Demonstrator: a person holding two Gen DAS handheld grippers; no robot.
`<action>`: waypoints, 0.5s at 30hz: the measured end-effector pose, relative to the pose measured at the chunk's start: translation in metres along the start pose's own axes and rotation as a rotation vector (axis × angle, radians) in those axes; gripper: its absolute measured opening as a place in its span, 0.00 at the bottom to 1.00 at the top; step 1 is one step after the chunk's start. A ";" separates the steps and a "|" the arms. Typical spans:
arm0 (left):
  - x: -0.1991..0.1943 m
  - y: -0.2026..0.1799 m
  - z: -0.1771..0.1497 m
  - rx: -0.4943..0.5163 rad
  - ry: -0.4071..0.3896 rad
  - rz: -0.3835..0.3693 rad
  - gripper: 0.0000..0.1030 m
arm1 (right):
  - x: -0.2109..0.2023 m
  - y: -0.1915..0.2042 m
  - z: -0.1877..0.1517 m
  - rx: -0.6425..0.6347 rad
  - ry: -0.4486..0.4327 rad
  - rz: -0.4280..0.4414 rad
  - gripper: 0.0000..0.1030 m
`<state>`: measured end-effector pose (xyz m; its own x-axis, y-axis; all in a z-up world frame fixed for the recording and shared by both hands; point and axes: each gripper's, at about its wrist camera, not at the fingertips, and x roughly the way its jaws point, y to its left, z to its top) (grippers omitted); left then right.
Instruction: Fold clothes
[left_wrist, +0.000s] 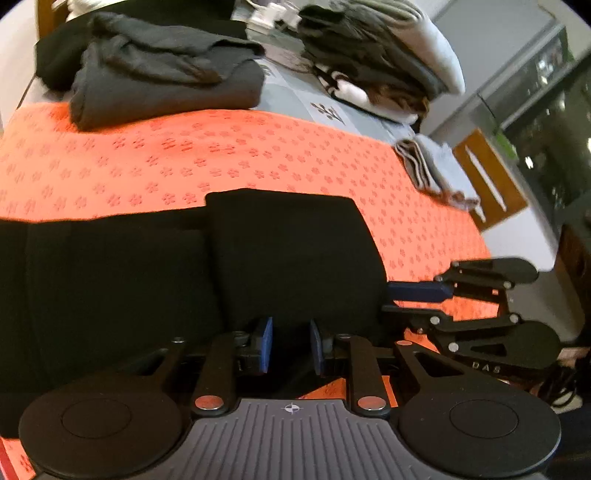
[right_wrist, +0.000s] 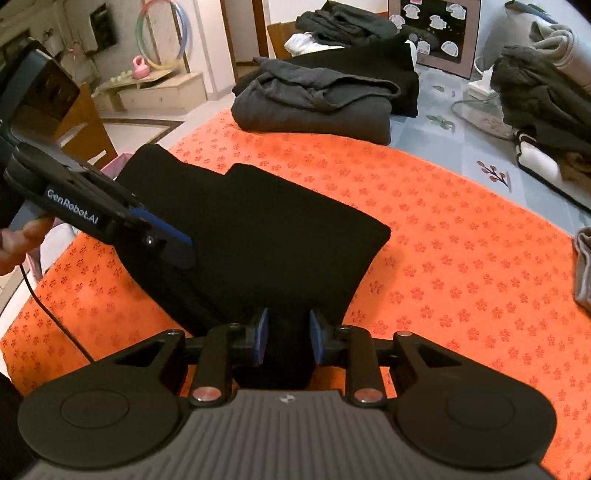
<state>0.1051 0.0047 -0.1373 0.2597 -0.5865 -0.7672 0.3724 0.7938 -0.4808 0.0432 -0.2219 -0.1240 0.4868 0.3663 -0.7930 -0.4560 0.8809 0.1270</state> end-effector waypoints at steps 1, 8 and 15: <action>-0.001 0.002 0.000 -0.019 -0.006 -0.003 0.24 | -0.002 -0.002 0.001 0.013 -0.003 0.005 0.32; -0.013 0.013 -0.006 -0.069 -0.042 0.024 0.24 | -0.007 -0.048 -0.006 0.320 -0.044 0.096 0.53; -0.009 0.023 -0.008 -0.113 -0.033 0.048 0.25 | 0.022 -0.094 -0.030 0.713 -0.088 0.305 0.53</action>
<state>0.1042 0.0291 -0.1446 0.3045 -0.5508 -0.7771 0.2564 0.8332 -0.4900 0.0745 -0.3055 -0.1712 0.4880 0.6194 -0.6150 -0.0049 0.7066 0.7076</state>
